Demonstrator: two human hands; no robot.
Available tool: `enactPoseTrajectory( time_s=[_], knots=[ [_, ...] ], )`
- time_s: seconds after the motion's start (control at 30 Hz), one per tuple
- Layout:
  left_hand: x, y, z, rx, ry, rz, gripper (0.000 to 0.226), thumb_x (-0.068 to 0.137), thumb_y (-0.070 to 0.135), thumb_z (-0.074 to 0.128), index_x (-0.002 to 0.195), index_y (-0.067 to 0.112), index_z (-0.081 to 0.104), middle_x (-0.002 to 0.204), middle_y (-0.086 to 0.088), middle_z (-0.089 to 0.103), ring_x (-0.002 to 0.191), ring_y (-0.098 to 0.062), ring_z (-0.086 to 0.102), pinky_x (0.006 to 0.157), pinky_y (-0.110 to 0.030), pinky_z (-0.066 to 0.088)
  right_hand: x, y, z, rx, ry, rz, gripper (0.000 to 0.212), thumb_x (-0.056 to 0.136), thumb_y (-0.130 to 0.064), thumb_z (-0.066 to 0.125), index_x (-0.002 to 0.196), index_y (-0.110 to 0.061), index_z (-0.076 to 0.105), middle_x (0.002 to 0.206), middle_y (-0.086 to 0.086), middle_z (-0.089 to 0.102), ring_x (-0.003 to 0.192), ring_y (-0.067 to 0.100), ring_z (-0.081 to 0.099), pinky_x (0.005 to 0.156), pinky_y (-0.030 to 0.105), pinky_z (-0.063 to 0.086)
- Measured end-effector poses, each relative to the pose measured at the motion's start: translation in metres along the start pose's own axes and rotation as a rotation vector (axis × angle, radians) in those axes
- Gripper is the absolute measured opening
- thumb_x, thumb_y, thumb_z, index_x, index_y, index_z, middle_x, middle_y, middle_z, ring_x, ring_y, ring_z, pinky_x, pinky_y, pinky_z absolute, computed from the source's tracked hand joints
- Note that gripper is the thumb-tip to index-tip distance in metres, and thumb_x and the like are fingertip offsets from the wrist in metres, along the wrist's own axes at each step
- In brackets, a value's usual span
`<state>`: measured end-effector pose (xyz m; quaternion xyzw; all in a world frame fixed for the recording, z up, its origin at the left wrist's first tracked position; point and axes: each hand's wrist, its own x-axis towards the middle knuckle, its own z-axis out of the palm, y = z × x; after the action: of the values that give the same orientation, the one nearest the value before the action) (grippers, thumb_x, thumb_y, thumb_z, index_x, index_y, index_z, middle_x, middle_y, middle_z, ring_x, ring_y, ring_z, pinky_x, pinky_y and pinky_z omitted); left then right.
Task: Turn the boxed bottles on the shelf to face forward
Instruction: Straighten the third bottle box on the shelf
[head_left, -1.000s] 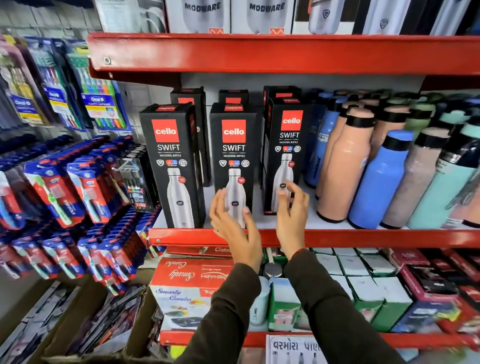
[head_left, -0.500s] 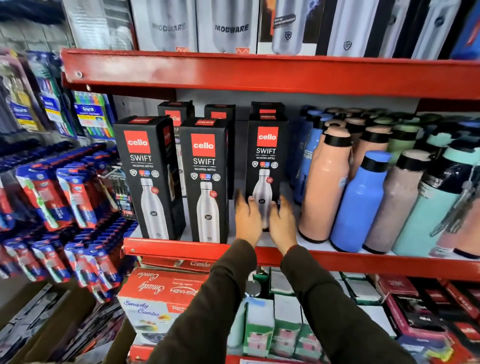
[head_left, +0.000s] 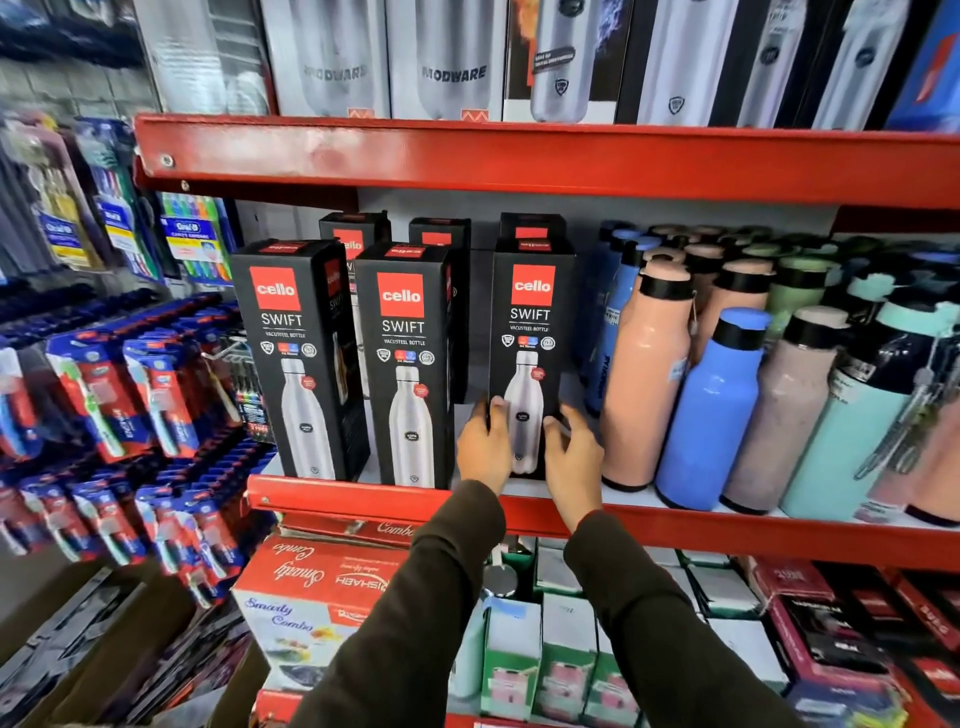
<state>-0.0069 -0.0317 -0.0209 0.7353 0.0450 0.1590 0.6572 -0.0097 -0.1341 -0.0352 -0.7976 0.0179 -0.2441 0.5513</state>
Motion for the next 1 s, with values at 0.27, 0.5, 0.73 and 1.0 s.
enactPoseTrajectory(
  time_s=[0.27, 0.5, 0.73, 1.0],
  knots=[
    [-0.029, 0.001, -0.009, -0.006, 0.021, 0.016, 0.041, 0.103, 0.035, 0.042, 0.137, 0.016, 0.056, 0.136, -0.007, 0.062, 0.13, -0.023, 0.053, 0.096, -0.02, 0.031, -0.026, -0.001, -0.011, 0.034, 0.002, -0.013, 0.037, 0.101, -0.023, 0.048, 0.135, -0.011, 0.053, 0.13, 0.01, 0.063, 0.118, 0.021, 0.058, 0.095, 0.023, 0.041],
    [-0.042, 0.001, -0.016, 0.0, -0.004, 0.036, 0.043, 0.103, 0.039, 0.042, 0.138, 0.018, 0.054, 0.137, -0.005, 0.061, 0.129, -0.021, 0.054, 0.102, -0.025, 0.036, -0.04, -0.004, -0.017, 0.003, 0.014, -0.029, 0.037, 0.101, -0.023, 0.048, 0.135, -0.012, 0.054, 0.126, 0.009, 0.065, 0.114, 0.017, 0.059, 0.093, 0.023, 0.041],
    [-0.047, 0.0, -0.018, 0.003, 0.011, 0.026, 0.045, 0.103, 0.04, 0.041, 0.14, 0.019, 0.054, 0.137, -0.004, 0.061, 0.13, -0.022, 0.053, 0.104, -0.028, 0.037, -0.045, -0.003, -0.018, -0.046, 0.037, -0.081, 0.035, 0.1, -0.022, 0.048, 0.132, -0.012, 0.056, 0.121, 0.009, 0.068, 0.111, 0.023, 0.064, 0.091, 0.026, 0.046],
    [-0.053, 0.0, -0.021, 0.025, 0.001, 0.047, 0.044, 0.103, 0.041, 0.04, 0.138, 0.018, 0.055, 0.134, -0.004, 0.063, 0.127, -0.022, 0.056, 0.1, -0.027, 0.038, -0.049, -0.004, -0.021, -0.064, 0.018, -0.074, 0.034, 0.1, -0.024, 0.047, 0.132, -0.015, 0.056, 0.12, 0.008, 0.069, 0.11, 0.023, 0.064, 0.094, 0.032, 0.05]
  ],
)
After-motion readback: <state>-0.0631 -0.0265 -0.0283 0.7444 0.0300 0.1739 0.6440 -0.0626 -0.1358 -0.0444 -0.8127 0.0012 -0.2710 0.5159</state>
